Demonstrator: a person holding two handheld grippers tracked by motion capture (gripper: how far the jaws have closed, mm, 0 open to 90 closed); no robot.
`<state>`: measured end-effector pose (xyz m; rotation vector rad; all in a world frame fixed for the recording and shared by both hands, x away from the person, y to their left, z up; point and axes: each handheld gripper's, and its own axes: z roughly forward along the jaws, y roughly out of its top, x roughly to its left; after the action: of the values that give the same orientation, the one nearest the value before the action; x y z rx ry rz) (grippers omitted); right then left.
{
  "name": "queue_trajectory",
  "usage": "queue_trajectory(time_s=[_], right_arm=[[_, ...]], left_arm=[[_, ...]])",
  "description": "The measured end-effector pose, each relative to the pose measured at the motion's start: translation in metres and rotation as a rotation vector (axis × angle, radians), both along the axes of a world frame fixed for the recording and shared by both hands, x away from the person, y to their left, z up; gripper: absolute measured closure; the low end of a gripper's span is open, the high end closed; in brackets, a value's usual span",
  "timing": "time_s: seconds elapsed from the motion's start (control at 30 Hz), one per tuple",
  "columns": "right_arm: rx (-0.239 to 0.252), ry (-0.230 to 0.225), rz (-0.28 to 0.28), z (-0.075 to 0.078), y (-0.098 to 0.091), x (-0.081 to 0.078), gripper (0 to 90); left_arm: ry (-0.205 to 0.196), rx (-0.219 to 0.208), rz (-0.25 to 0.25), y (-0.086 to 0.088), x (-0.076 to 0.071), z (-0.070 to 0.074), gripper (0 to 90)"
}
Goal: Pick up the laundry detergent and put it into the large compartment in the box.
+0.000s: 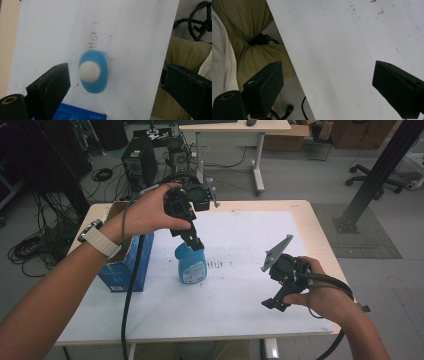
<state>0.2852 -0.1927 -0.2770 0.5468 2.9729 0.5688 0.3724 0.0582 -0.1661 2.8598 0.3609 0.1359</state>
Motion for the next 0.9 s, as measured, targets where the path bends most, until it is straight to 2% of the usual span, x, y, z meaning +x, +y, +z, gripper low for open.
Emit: queue_trajectory(time_s=[0.1, 0.27, 0.37, 0.5, 0.9], right_arm=[[0.0, 0.0, 0.001, 0.0, 0.0, 0.0, 10.4], [0.004, 0.001, -0.001, -0.001, -0.002, 0.001, 10.3], [0.007, 0.0, -0.002, -0.002, -0.001, 0.002, 10.3], [0.007, 0.002, 0.003, -0.002, -0.001, 0.003, 10.3], [0.009, 0.004, -0.002, -0.003, -0.003, 0.005, 10.3]], left_arm=[[-0.004, -0.004, 0.011, 0.001, 0.003, -0.001, 7.0], [-0.01, 0.025, 0.021, 0.001, 0.008, -0.006, 7.3], [-0.013, 0.022, 0.023, 0.002, 0.012, -0.008, 7.3], [-0.005, 0.042, 0.017, 0.003, 0.017, -0.012, 7.3], [0.019, 0.051, 0.02, 0.005, 0.025, -0.024, 7.3]])
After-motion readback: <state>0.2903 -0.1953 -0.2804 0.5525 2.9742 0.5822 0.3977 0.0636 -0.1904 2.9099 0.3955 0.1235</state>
